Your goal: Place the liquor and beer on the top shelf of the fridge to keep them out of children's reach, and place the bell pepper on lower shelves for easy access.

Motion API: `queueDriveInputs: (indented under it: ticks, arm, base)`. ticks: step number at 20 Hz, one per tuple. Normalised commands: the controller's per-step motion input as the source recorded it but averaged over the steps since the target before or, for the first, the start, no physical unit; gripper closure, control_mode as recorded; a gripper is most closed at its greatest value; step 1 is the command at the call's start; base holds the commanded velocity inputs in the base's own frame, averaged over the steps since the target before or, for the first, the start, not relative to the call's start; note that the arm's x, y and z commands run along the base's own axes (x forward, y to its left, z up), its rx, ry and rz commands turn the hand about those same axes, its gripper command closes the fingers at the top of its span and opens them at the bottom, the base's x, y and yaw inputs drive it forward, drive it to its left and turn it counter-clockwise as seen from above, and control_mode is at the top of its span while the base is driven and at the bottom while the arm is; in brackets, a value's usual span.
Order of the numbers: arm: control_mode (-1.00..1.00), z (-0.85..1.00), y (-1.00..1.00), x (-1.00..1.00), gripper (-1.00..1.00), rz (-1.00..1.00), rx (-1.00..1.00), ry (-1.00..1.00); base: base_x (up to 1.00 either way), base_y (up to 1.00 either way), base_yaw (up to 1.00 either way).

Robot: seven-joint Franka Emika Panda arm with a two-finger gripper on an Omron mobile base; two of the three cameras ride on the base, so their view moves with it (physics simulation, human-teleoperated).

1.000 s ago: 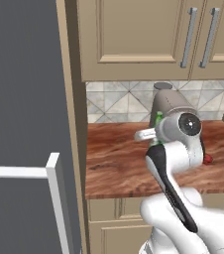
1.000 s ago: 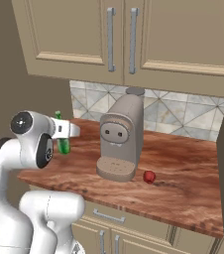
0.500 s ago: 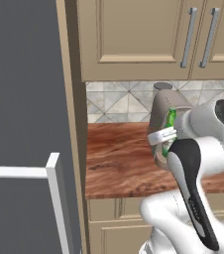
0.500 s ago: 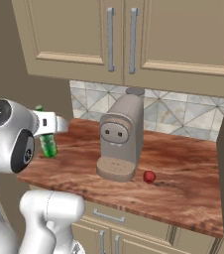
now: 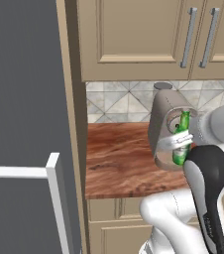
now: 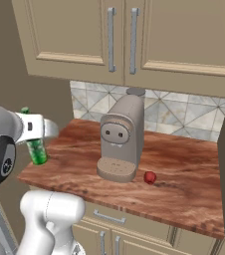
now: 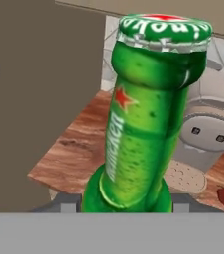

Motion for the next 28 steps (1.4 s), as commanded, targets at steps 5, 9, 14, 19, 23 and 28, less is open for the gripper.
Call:
queueDriveInputs:
  ticks: [5,9,14,19,23,28]
  arm:
    - [-1.00,0.44,0.00,0.00,1.00,0.00,0.00,-0.09]
    - [-1.00,0.20,0.00,0.00,1.00,0.01,0.00,-0.13]
    - [1.00,0.02,0.00,0.00,1.00,0.00,0.00,-0.03]
    - [1.00,0.00,0.00,0.00,1.00,0.00,0.00,0.00]
    - [1.00,0.00,0.00,0.00,1.00,0.00,0.00,0.00]
    - [1.00,0.00,0.00,0.00,1.00,0.00,0.00,0.00]
  base:
    - [0.00,0.00,0.00]
    - [0.00,0.00,0.00]
    - [-0.34,0.00,0.04]
    - [-0.92,-0.11,0.05]
    - [-0.97,-0.01,0.10]
    - [-0.79,0.33,0.33]
